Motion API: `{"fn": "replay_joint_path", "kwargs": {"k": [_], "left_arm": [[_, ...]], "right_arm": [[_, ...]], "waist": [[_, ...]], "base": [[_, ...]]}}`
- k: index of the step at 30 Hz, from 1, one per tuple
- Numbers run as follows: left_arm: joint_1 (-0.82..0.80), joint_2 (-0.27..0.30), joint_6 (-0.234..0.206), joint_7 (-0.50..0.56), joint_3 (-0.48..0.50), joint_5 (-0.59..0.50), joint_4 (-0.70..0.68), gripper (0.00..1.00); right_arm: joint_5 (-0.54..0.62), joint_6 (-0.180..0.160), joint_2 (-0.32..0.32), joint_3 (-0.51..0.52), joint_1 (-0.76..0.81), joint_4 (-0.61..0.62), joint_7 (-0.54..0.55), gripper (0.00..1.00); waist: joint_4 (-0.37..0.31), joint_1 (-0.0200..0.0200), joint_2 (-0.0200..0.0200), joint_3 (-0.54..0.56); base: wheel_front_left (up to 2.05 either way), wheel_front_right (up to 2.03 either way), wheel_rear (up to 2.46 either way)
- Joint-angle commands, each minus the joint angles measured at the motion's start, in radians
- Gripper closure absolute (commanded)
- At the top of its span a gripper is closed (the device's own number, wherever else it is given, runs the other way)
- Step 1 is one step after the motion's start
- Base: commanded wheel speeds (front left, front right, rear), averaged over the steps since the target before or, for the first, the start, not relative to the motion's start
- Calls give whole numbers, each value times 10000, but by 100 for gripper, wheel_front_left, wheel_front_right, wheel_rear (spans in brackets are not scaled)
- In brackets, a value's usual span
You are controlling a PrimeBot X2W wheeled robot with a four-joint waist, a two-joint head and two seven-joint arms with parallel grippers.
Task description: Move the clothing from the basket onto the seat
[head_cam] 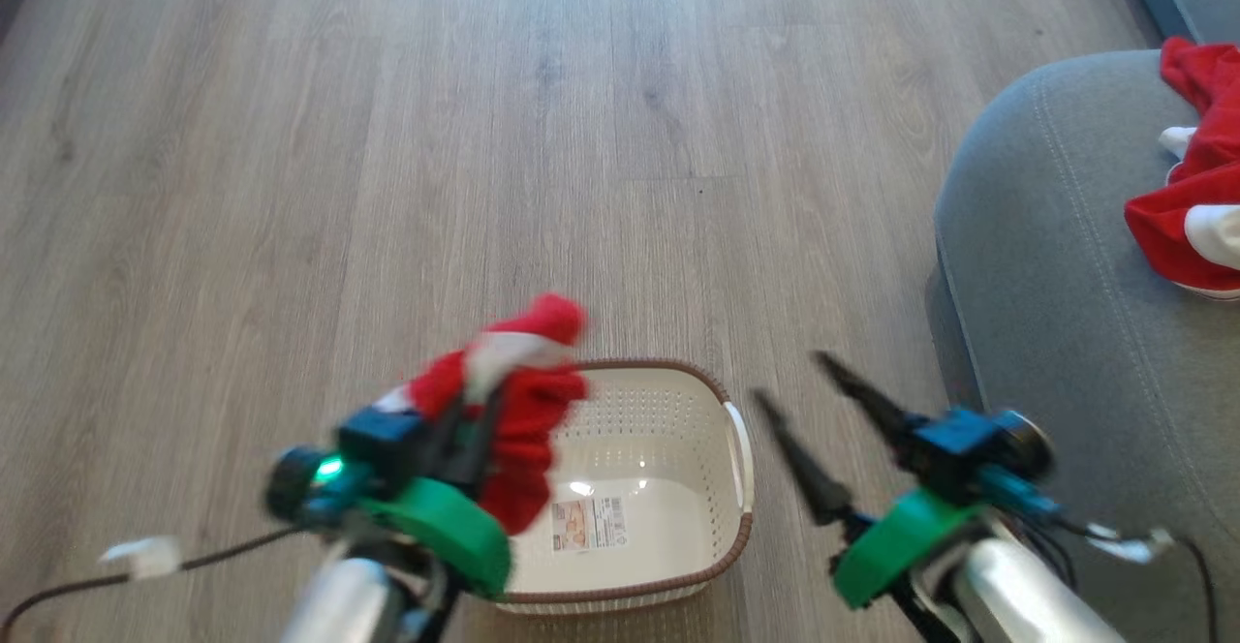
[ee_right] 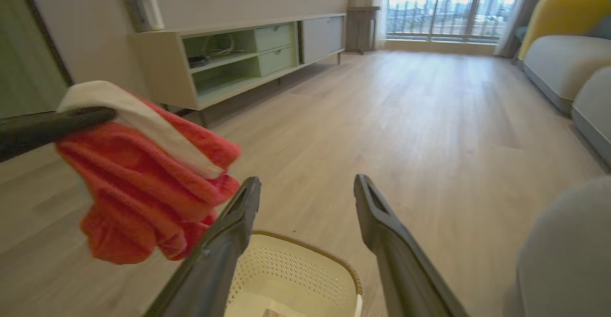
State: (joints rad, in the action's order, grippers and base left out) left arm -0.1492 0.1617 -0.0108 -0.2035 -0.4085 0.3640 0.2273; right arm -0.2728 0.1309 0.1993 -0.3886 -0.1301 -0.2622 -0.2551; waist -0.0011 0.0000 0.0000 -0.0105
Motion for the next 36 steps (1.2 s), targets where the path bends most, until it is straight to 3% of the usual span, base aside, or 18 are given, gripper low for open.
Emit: {"fn": "replay_joint_path", "kwargs": {"k": [1,5,10,17,22,23,24,25,26,27,32,35,36], "left_arm": [[-703,190,269,125,-89,-250,-693,100],[-884,251,804,601,-1020,-589,-1443,100],[-1193,340,1146,930,-1920,-809,-2113,100],[-1427,462,1319,975,-2669,-646,-2594,100],[-1457,519,1345,926,-2839,-481,-2643,100],[-1456,519,1346,927,-2847,-444,-2639,100],[-1461,522,1346,923,-2849,-421,-2628,100],[-1465,521,1343,908,-2841,-396,-2615,100],[-1465,521,1343,908,-2841,-396,-2615,100],[-1465,519,1334,890,-2829,-375,-2602,100],[-1471,507,1257,769,-2762,-298,-2517,97],[-1453,506,1145,615,-2686,-302,-2396,35],[-1474,530,1089,531,-2672,-385,-2329,2]], "right_arm": [[-402,-2,605,-1041,-948,500,-67,0],[-1204,-2,1676,-3253,-2285,753,-67,0],[-2042,-2,2457,-4989,-3541,724,-23,0],[-3816,-2,2923,-7032,-4348,801,313,0],[-4740,-2,3036,-7864,-4719,643,252,0],[-4828,-2,3046,-7924,-4799,571,209,14],[-4888,-2,3040,-7919,-4865,484,153,62],[-4940,-2,3026,-7927,-4916,404,109,91],[-4940,-2,3026,-7927,-4916,404,109,91],[-4961,-2,3025,-7941,-4970,338,72,100],[-5058,-2,3101,-7715,-5091,158,-39,100],[-5093,-2,3198,-7418,-5052,132,-58,100],[-5087,-2,3241,-7257,-5011,142,-60,100]], "waist": [[-4,0,0,18],[29,0,0,71],[172,0,0,100],[349,0,0,98],[355,0,0,66],[346,0,0,44],[335,0,0,26],[323,0,0,8],[323,0,0,8],[306,0,0,-11],[172,0,0,-97],[29,0,0,-108],[-22,0,0,-112]], "base": [[0,0,0],[0,0,0],[0,0,0],[0,0,0],[0,0,0],[0,0,0],[0,0,0],[0,0,0],[0,0,0],[0,0,0],[0,0,0],[0,0,0],[0,0,0]]}}
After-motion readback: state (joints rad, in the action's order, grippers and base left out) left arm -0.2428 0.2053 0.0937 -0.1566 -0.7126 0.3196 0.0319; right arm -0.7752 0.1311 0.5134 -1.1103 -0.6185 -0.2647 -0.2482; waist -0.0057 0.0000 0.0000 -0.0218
